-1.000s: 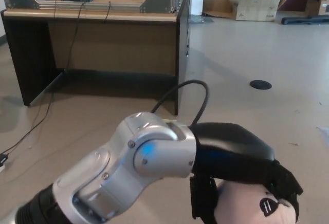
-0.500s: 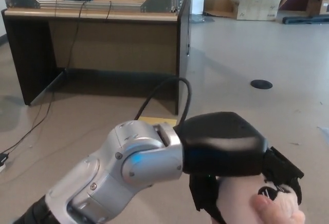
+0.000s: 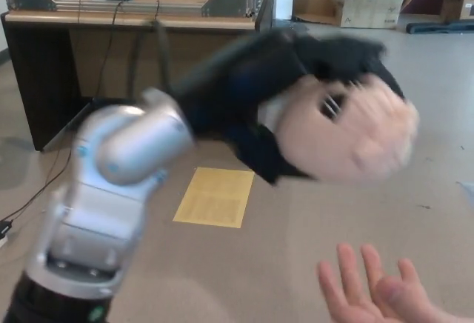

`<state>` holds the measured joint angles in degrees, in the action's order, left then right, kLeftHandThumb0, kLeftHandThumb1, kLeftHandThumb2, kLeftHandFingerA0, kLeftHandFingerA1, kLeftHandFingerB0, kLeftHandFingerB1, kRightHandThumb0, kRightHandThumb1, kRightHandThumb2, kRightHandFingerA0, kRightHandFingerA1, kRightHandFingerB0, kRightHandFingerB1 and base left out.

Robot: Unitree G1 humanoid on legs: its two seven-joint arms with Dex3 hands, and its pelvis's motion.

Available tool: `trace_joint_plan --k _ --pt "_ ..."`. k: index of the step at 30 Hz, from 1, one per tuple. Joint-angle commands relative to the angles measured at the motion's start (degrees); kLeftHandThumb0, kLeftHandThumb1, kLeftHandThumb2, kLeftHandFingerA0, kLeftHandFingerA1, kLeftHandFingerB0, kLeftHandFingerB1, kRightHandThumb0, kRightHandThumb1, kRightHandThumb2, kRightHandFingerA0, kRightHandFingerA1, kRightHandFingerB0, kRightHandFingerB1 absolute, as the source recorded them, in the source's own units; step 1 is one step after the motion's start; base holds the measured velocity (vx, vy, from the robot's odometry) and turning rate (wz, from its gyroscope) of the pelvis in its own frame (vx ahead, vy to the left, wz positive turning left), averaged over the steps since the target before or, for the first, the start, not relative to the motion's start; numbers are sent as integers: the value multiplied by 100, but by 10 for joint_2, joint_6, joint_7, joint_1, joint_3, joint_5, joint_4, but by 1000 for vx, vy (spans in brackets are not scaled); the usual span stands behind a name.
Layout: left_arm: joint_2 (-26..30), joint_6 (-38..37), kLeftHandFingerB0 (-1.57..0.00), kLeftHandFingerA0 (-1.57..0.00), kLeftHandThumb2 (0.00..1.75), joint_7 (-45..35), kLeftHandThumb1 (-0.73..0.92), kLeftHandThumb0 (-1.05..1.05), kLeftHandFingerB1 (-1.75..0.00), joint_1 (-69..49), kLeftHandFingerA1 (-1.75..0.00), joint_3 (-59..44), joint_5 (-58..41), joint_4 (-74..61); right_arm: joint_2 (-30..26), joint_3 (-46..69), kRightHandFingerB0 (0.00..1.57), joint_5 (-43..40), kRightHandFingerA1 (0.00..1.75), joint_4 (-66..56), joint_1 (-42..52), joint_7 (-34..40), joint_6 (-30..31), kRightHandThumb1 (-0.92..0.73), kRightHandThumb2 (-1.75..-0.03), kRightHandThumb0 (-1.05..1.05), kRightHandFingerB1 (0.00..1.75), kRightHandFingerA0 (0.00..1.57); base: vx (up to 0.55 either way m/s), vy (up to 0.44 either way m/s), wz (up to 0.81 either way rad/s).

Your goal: The robot extends its left hand to pick up an emotional support dumpling from the palm of a person and brings its hand down by its side. Then it extends its arm again to hand the dumpling back to the person.

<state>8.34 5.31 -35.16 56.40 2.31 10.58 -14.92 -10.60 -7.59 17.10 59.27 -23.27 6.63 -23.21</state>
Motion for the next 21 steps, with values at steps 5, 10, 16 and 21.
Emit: trace_joint_plan --k 5,10,16,21 --pt "1 216 -91 -105 70 61 79 -12 -80 -82 -132 -274 -242 -59 -4 -3 66 4 53 7 14 24 -24 -64 -59 -27 46 78 0 0 0" --pt "-30 271 -86 -102 64 58 82 -9 -86 -249 -132 -359 -285 -109 -5 -5 65 7 53 4 20 23 -19 -64 -59 -26 46 79 0 0 0" --pt "-54 176 -79 -92 66 22 88 6 -88 -440 -146 -394 -250 -15 -7 -5 64 8 53 1 24 24 -19 -64 -59 -27 46 77 0 0 0" --pt "-66 135 -74 -92 66 21 83 -5 -86 -540 -155 -425 -244 93 -6 -4 65 6 54 4 34 26 -22 -64 -59 -27 46 79 0 0 0"
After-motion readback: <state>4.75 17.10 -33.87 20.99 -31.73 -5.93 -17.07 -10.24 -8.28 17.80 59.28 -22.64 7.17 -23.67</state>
